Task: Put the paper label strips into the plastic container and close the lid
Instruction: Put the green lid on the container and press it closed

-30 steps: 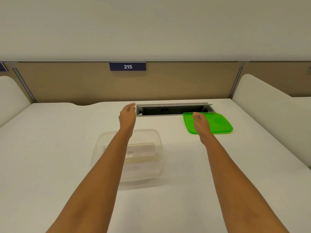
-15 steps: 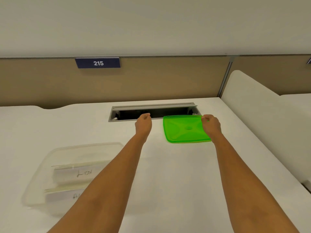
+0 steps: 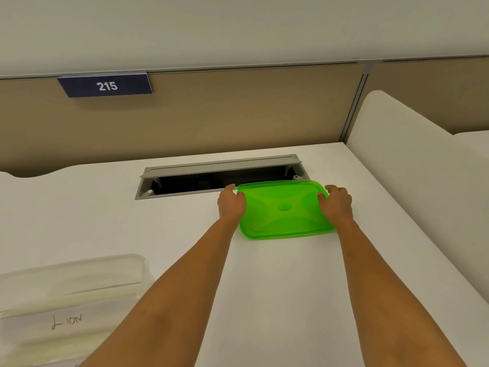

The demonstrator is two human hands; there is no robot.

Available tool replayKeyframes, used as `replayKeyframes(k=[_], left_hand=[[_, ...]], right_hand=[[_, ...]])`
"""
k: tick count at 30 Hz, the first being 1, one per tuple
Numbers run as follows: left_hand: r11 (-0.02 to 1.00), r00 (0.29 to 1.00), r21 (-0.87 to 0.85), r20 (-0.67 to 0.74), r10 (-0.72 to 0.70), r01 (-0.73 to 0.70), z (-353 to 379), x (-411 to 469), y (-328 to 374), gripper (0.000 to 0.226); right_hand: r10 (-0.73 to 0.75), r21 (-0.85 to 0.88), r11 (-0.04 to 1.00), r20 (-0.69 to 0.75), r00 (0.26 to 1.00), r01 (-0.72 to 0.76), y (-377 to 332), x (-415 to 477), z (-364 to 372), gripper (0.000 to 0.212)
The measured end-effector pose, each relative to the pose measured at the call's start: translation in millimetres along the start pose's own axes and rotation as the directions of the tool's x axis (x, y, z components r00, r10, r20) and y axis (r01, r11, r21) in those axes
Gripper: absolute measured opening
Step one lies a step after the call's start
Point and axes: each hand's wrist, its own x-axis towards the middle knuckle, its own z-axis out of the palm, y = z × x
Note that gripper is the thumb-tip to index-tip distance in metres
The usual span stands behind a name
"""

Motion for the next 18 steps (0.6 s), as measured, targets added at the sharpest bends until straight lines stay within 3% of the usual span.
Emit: replayKeyframes(k=[4,8,13,18], left_hand=[[0.998,0.999,0.043,-0.009,-0.044,0.045,8.1,8.8,-4.0,0.046],[0.997,0.997,-0.025,0.019,-0.078,0.079,12.3,11.7,-2.4,0.024],[0.973,0.988,-0.179,-0.009,-0.151,0.147,0.3,5.7,11.7,0.027],[0.896,0.99,-0.432,-0.044,-0.136,0.104,-25.5,-12.2,30.1,0.036]], right_hand=[[0.04,-0.04,0.998,0.013,0.999,-0.04,5.3,4.3,8.6,0.045],[0.09,0.029,0.995,0.027,0.996,-0.091,5.9,10.2,12.1,0.044],[0.197,0.308,0.932,0.018,0.98,-0.192,-1.7,13.1,4.1,0.041],[0.222,0.589,0.793,-0.04,0.974,-0.156,-34.7,-6.8,-15.7,0.037]])
